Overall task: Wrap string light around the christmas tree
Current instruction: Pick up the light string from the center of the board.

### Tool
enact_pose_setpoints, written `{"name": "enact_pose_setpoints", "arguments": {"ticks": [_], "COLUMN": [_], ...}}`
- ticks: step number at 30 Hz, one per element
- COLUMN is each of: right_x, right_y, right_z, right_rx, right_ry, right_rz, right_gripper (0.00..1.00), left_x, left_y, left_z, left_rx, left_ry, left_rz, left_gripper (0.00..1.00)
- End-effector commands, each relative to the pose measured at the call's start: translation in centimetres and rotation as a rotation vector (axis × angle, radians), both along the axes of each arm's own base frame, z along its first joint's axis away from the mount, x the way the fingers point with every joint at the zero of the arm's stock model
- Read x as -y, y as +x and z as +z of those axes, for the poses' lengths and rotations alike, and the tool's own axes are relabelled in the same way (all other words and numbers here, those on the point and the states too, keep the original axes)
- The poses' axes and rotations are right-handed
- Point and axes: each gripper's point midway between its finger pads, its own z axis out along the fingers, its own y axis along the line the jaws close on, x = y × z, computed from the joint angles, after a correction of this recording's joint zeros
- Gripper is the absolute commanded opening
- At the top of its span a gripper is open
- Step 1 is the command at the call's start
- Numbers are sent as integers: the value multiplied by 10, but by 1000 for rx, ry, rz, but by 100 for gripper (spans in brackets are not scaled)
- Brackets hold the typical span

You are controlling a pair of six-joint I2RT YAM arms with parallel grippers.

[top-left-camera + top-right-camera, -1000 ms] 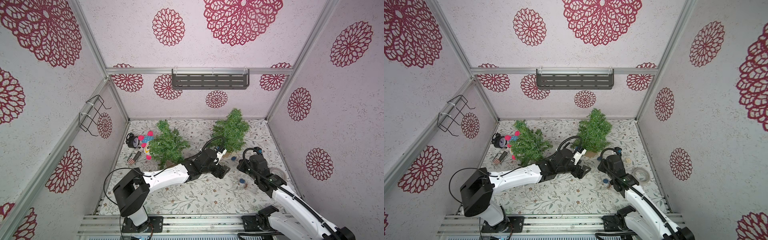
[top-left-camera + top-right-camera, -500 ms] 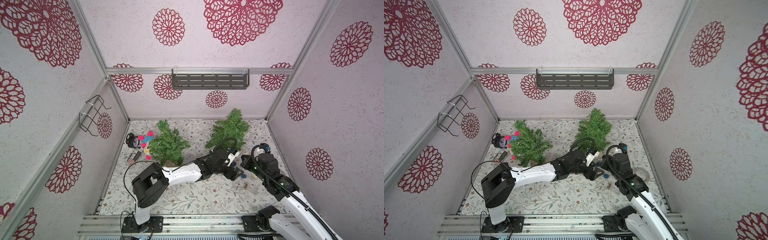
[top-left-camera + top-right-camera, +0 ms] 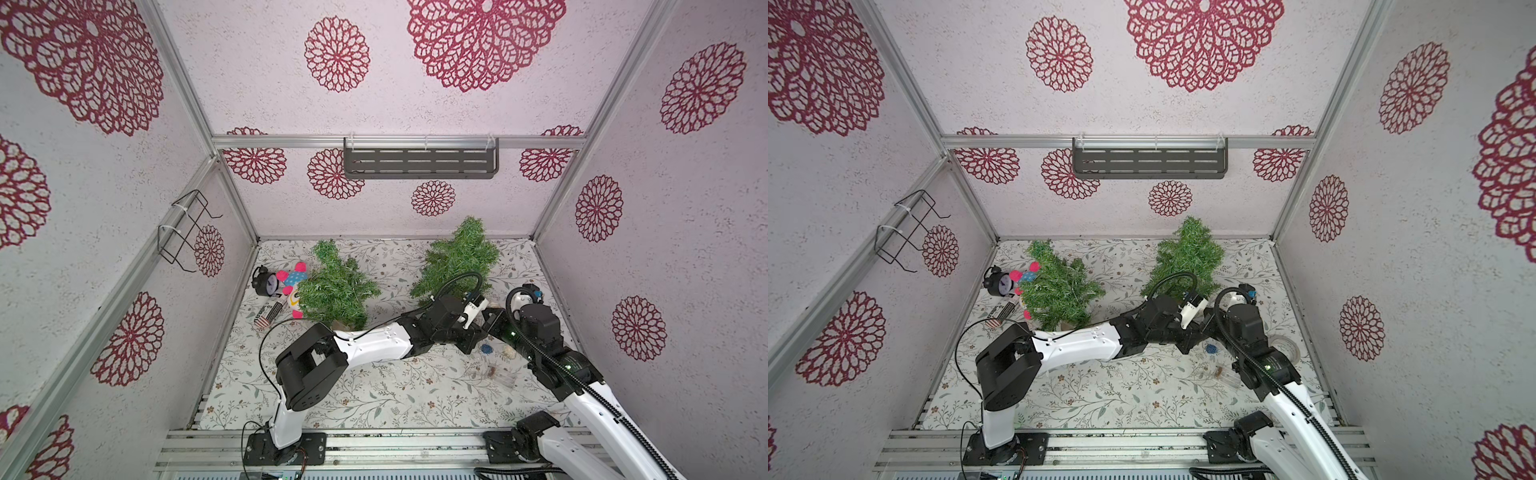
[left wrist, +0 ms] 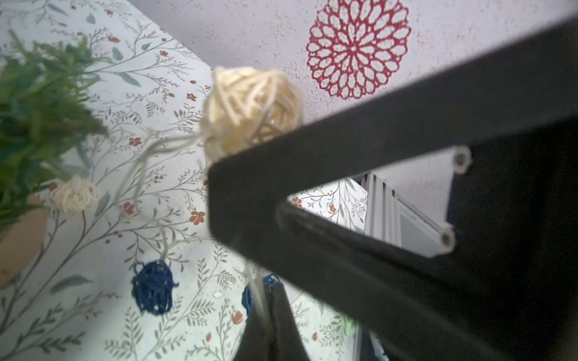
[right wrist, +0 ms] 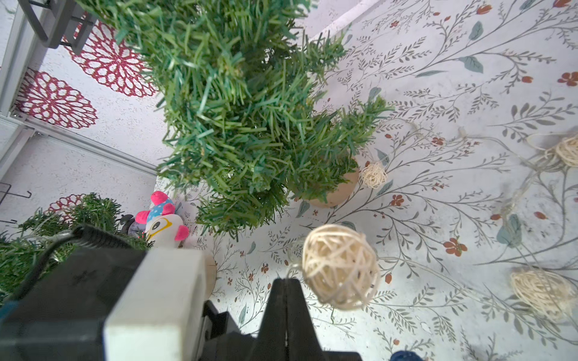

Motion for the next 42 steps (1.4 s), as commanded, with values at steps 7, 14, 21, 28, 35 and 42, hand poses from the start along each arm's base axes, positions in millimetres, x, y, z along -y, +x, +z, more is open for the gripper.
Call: {"name": "enact_pose_setpoints", "arguments": {"ticks": [7,14,21,28,35,42], "right_x": [-13,-53,-74,-81,-79,-81], "right_y": [-16,-29,-41,-49,-52,-61], "right_z": [18,5,20,18,18,36], "right_rx": [83,118,247,340,394,472], "right_ry": [-104,-13,10,-115,-202,-229], "right_rz": [221,468,589,622,635,672], "right_gripper": [39,63,70,65,63,63], "left_x": [-44,-67,-71,-79,-90,-91], "left_y": [-22,-8,0,3,8,7], "left_z": [73,92,98,107,110,119], "left_rx": [-28,-73,-75,-40,-34,-29], "left_ry": [-47,-26,-24,-24,-14,-30], "left_rz": [-39,5,34,63,81,75], "left_gripper": [0,0,0,0,0,0]}}
